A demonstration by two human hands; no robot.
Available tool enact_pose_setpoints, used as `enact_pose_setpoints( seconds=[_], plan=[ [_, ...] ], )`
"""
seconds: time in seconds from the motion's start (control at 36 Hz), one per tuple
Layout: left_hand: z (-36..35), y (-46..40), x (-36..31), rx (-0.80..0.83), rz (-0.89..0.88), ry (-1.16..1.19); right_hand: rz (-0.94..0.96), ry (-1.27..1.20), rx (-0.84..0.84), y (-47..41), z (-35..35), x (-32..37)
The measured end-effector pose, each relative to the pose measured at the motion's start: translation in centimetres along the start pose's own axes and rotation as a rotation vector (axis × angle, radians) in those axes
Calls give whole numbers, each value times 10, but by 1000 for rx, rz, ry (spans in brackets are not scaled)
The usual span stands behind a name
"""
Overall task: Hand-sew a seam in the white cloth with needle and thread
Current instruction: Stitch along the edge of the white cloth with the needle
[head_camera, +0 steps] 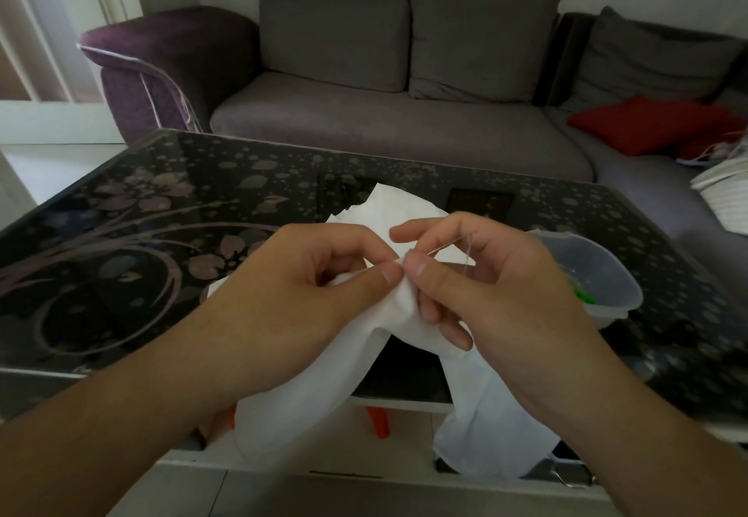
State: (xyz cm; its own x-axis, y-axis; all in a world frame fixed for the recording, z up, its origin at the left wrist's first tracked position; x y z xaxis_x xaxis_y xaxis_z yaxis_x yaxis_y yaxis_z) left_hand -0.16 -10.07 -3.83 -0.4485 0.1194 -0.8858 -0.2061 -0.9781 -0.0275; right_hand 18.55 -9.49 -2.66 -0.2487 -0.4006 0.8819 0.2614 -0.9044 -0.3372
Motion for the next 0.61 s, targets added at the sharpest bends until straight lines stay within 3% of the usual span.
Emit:
enact_pose_setpoints(
  seconds=[0.42, 0.61],
  plan=[
    [-1, -1, 1, 40, 110, 99, -27, -209, -10, -1, 1, -14],
    [-2, -1, 1, 41, 129, 95, -8, -195, -16, -1, 2, -15]
  ],
)
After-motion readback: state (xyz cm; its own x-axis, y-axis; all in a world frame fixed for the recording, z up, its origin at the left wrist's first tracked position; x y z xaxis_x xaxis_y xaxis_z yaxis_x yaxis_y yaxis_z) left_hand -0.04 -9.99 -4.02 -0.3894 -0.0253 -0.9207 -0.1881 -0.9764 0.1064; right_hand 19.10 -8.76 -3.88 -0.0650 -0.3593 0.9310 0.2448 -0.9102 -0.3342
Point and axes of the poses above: each hand's wrist, its own y-axis away from the middle knuckle, its own z-axis out of the back of the hand, x = y × z, the point moved 1 cm from there along -y, towards the middle knuckle, and after that the axes turned 12 degrees about z, right-handed, at the moved point
